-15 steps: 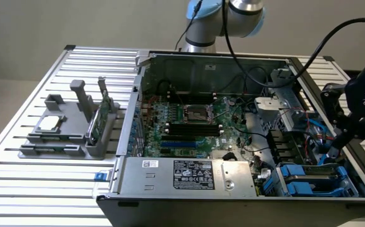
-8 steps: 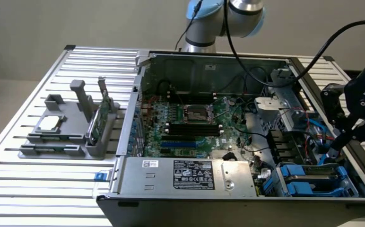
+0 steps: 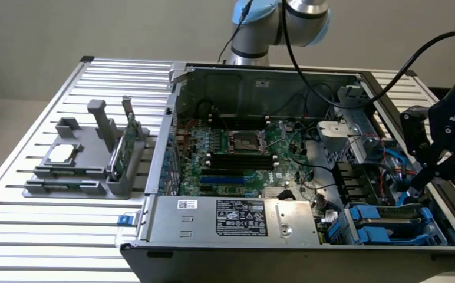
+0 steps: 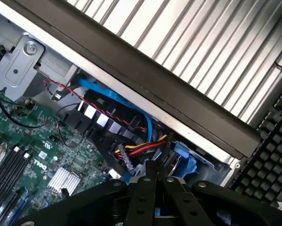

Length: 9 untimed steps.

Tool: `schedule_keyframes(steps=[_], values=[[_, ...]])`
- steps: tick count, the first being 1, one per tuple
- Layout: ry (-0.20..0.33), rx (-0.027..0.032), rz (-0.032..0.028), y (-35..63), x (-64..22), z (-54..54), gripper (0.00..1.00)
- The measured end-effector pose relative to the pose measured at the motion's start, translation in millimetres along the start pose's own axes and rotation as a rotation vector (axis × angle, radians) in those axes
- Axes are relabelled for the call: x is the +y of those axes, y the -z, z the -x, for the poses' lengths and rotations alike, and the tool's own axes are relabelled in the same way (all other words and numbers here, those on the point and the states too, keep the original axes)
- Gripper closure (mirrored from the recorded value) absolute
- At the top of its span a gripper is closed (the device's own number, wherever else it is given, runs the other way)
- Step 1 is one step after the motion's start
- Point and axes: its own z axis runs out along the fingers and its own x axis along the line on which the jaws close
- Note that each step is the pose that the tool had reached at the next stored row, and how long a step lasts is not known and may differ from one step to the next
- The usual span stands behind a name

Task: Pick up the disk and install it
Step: 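Insert the first disk wire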

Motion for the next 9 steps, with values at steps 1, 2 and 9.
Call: schedule_keyframes(steps=[1,2,9], values=[[-0.018,-0.0008,-0.0005,-0.5,0.0,0.0,0.89],[-0.036,-0.0016,-0.0011,-0.9,-0.1,0.0,0.89],[-0.062,0.0003,-0.002,-2.0,4.1,3.5,0.89]])
